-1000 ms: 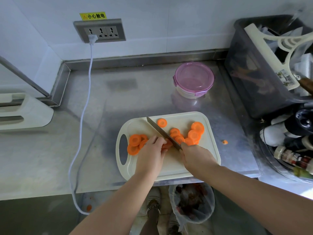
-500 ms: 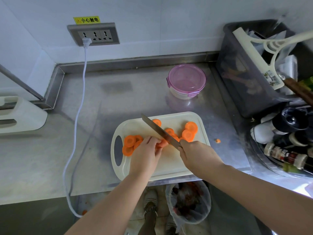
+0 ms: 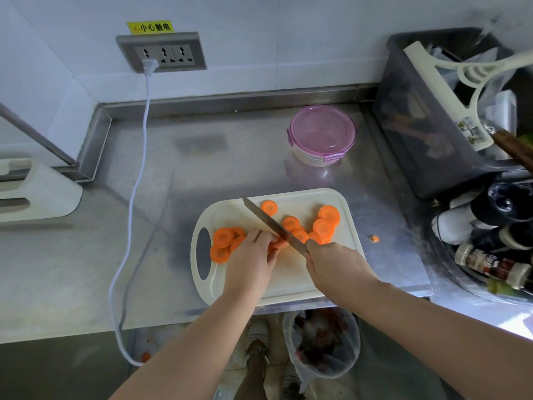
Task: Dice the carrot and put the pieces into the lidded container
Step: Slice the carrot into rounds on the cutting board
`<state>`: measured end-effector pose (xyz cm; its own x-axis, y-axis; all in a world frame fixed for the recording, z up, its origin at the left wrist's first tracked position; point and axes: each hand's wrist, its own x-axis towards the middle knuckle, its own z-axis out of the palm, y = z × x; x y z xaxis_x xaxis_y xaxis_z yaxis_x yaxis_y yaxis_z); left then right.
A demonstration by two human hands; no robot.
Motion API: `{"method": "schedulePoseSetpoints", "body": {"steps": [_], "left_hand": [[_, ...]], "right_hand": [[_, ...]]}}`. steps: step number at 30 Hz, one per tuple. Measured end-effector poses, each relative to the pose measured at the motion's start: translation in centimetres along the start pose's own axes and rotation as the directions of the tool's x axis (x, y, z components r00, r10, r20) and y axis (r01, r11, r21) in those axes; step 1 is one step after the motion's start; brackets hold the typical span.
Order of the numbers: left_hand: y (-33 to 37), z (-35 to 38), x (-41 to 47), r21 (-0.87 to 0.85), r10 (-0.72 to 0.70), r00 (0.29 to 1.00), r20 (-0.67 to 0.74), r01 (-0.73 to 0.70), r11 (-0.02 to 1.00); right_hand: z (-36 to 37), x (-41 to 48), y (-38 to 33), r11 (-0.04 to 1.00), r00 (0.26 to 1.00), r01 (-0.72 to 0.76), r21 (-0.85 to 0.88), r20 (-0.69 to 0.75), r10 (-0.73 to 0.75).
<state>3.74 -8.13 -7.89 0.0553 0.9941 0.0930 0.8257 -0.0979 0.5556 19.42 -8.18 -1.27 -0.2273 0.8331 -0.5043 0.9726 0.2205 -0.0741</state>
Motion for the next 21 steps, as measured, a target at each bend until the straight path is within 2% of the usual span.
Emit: {"method": "schedulePoseSetpoints", "body": {"steps": [6,13,16,21], "left_hand": [[-0.2,-0.2,0.2,-0.020,-0.001,0.999,0.048,0.002,1.000],[-0.2,-0.4,0.1,-0.015,0.006,0.999,0.050,-0.006,1.000],[-0.2,-0.6,0.1,-0.024,-0.002,0.998,0.061,0.004,1.000],[-0.2,-0.5,-0.1,-0.028,-0.003,1.000,0.024,0.004,1.000]], "right_hand": [[0.9,1.1,-0.3,1.000,1.000,-0.005,0.017,0.003,0.005],[1.7,1.8,-0.4,0.989,0.998,-0.044,0.140,0.039,0.039],[1.2,1.8,-0.1,0.978,0.999,-0.040,0.206,-0.008,0.043],[0.1,0.7,0.4,0.975,0.999,0.002,0.223,-0.053,0.010]]}}
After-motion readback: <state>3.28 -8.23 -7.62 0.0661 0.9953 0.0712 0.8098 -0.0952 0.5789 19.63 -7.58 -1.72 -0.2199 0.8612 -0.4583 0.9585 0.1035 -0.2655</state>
